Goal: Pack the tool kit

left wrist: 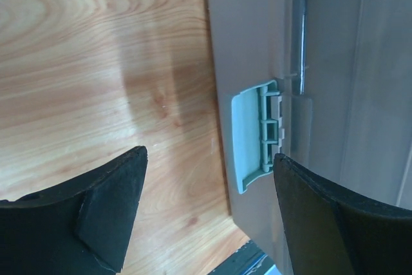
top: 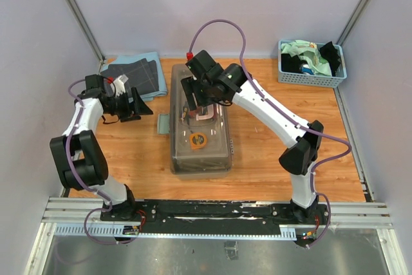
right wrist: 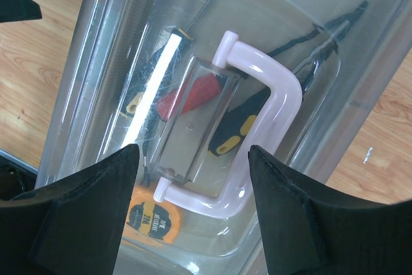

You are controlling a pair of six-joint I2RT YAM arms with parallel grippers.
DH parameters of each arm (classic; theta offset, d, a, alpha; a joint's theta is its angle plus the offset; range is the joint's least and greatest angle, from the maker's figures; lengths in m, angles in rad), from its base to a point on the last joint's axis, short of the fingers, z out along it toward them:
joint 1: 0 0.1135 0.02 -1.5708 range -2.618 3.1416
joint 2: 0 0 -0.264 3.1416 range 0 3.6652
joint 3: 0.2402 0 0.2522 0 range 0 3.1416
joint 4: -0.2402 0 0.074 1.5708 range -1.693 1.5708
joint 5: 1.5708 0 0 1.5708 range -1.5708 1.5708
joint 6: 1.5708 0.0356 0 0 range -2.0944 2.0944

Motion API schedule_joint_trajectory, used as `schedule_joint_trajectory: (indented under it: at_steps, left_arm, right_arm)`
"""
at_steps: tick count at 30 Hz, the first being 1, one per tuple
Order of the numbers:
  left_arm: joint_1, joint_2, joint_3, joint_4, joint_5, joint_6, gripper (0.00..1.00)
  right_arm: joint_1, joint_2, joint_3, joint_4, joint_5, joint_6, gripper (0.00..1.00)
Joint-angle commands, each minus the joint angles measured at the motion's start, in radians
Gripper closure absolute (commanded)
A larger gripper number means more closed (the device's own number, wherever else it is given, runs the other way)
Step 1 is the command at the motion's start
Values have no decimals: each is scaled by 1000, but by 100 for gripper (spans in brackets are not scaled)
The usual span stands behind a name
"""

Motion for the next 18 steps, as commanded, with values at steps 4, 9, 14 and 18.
schedule_joint_trajectory:
  at_steps: [4, 9, 14, 18]
  left_arm:
    - [-16, 65, -36, 66, 162, 4, 17]
    - [-67, 61, -104, 75, 161, 4, 19]
    - [-99, 39, -167, 82, 170, 10, 28]
    - [-101, 38, -179, 81, 166, 21, 55]
  right_arm:
    - [-2, -12, 16, -4, -3, 34, 30]
    - [-2, 1, 31, -8, 0, 37, 30]
    - [-2, 13, 44, -10, 1, 40, 30]
    - [-2, 19, 43, -10, 0, 40, 30]
